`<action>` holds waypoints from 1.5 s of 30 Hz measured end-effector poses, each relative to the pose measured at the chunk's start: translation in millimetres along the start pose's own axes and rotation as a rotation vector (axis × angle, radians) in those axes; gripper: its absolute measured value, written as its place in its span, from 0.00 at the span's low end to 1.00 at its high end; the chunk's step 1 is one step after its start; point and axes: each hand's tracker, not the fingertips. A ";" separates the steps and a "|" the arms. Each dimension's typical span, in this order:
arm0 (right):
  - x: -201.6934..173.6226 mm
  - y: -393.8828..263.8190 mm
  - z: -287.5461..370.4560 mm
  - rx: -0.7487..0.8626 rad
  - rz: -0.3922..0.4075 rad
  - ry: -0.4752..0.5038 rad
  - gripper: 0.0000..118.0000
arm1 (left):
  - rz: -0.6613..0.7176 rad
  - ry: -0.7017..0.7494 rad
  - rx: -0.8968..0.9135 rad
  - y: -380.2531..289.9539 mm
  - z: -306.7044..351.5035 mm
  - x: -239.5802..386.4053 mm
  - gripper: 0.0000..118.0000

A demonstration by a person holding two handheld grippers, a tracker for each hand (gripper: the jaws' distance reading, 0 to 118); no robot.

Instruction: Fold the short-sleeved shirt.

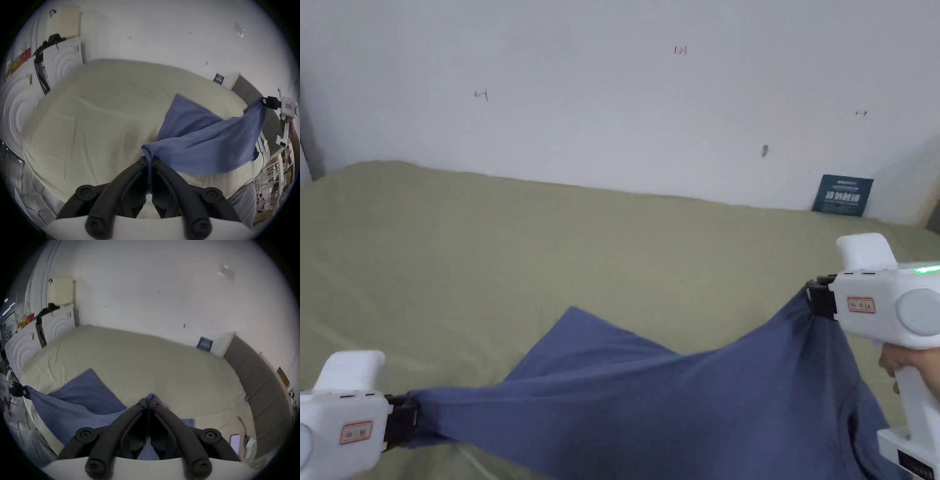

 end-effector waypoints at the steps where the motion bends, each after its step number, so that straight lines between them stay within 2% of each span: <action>1: 4.1 6.7 15.3 0.033 -0.003 -0.015 0.02 | -0.015 -0.007 0.026 12.2 7.3 4.9 0.04; 9: 49.4 69.0 126.1 0.249 -0.071 -0.201 0.02 | -0.122 0.043 0.243 134.6 72.3 63.5 0.04; 12: 65.3 88.0 147.7 0.292 -0.096 -0.258 0.02 | -0.133 0.054 0.318 179.1 93.3 82.7 0.04; 16: 78.9 112.4 159.6 0.329 -0.135 -0.284 0.02 | -0.156 0.102 0.379 231.6 115.5 107.3 0.04; 24: 91.7 181.3 128.3 0.365 -0.170 -0.307 0.02 | -0.197 0.266 0.421 312.7 113.6 137.0 0.04; 27: 92.4 209.4 105.3 0.373 -0.128 -0.334 0.02 | -0.210 0.310 0.430 339.9 98.8 139.9 0.04; 29: 94.4 227.5 91.4 0.384 -0.129 -0.336 0.02 | -0.209 0.330 0.437 355.1 91.2 141.2 0.04; 45: 96.1 334.3 -27.2 0.432 -0.108 -0.372 0.02 | -0.121 0.362 0.464 474.5 -15.3 131.4 0.04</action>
